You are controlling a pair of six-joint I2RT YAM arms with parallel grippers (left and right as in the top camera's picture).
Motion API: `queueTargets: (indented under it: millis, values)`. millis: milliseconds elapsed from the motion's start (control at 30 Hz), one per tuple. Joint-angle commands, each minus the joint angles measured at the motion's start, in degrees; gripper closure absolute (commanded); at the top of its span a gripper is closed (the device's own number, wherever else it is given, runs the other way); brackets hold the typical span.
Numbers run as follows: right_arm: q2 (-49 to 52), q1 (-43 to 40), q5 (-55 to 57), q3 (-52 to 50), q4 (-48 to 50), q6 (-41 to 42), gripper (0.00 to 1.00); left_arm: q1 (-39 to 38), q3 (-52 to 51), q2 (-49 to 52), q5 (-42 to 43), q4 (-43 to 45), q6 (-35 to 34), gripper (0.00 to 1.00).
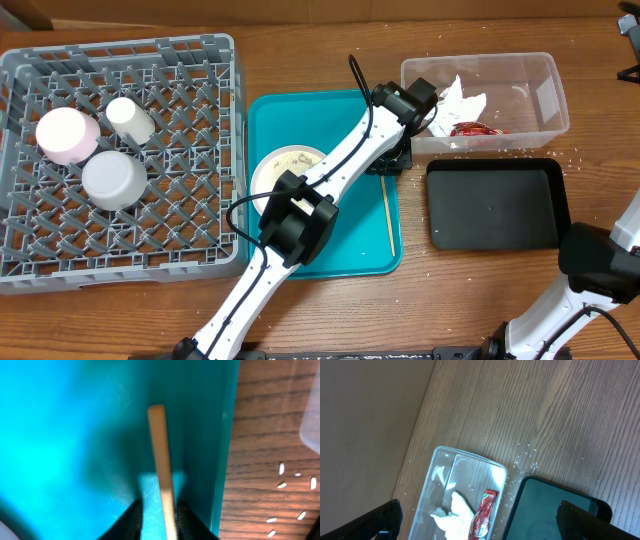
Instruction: Sort waste into correct bins and load items into the dishwasher
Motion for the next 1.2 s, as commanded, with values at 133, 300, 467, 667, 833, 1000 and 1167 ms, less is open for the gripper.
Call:
queueTargets:
  millis: [133,300,467,667,833,1000,1167]
  values:
    - [0.00,-0.04,-0.04,0.07,0.13,-0.39,0.00,-0.09,-5.55,1.66,0.52,0.79,0.79,0.96]
    - [0.00,-0.04,-0.04,0.07,0.13,-0.39,0.00,0.59,-2.91,1.22,2.51,-1.79,2.32,0.96]
    - [0.00,-0.04,-0.04,0.07,0.13,-0.39,0.00,2.21,5.73,1.11,4.81,-7.10,5.22,0.96]
    - [0.00,-0.04,-0.04,0.07,0.13,-0.39,0.00,6.95,23.45,1.01,5.25,-16.09,14.32,0.96]
    - [0.00,-0.04,-0.04,0.07,0.13,-0.39,0.00,12.37,27.89,-1.99,6.60,-16.09,19.10,0.96]
    - [0.00,-0.04,-0.04,0.07,0.13,-0.39,0.00,19.93,27.89,-6.27,3.10,-16.09,21.27,0.96]
    - [0.00,-0.04,-0.04,0.07,0.13,-0.39,0.00,27.80,27.89,-9.22,-0.57,-16.06,25.49,0.96]
